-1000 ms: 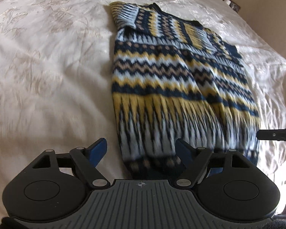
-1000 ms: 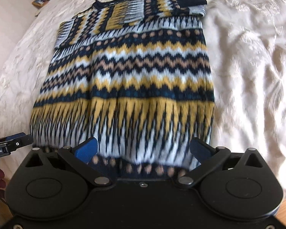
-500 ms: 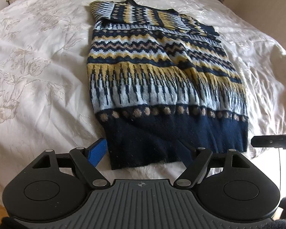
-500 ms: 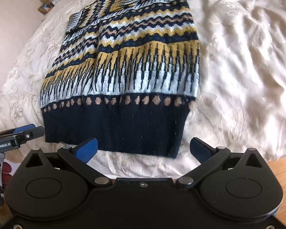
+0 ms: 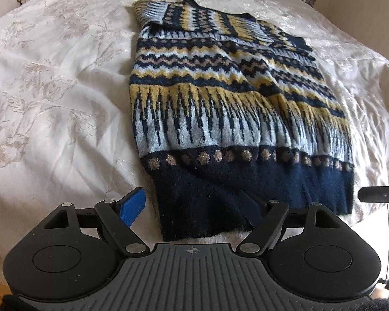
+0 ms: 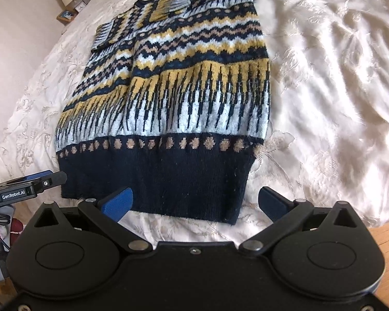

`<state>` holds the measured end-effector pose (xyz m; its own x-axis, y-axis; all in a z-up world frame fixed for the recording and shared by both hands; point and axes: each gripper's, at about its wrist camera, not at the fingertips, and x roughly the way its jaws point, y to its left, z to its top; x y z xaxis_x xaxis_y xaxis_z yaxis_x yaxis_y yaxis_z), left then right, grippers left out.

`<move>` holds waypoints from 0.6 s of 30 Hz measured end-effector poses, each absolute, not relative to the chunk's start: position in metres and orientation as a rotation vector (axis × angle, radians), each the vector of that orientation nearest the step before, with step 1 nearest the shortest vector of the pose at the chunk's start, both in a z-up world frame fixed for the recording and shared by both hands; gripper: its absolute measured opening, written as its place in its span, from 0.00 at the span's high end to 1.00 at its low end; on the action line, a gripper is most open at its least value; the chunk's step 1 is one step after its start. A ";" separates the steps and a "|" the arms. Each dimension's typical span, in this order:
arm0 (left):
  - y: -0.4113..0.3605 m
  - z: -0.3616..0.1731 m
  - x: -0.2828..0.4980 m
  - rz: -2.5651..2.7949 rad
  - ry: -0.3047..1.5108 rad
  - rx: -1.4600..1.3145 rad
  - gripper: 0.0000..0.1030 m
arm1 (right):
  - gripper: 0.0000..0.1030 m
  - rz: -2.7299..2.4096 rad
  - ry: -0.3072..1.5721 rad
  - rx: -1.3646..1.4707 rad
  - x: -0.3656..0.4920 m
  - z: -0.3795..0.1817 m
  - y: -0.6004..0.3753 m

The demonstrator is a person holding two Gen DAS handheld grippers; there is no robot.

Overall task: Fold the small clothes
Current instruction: 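Bring both tools down to the navy ribbed hem of the sweater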

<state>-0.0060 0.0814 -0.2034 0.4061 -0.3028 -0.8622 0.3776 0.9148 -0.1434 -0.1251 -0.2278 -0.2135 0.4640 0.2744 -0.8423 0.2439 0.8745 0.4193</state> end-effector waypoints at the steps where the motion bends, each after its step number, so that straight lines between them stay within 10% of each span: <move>1: 0.080 -0.206 -0.004 -0.435 1.076 0.083 0.24 | 0.00 0.021 1.112 0.534 -0.122 -0.217 -0.228; 18: 0.068 -0.244 0.020 -0.488 1.162 0.073 0.10 | 0.00 0.044 1.172 0.574 -0.082 -0.254 -0.232</move>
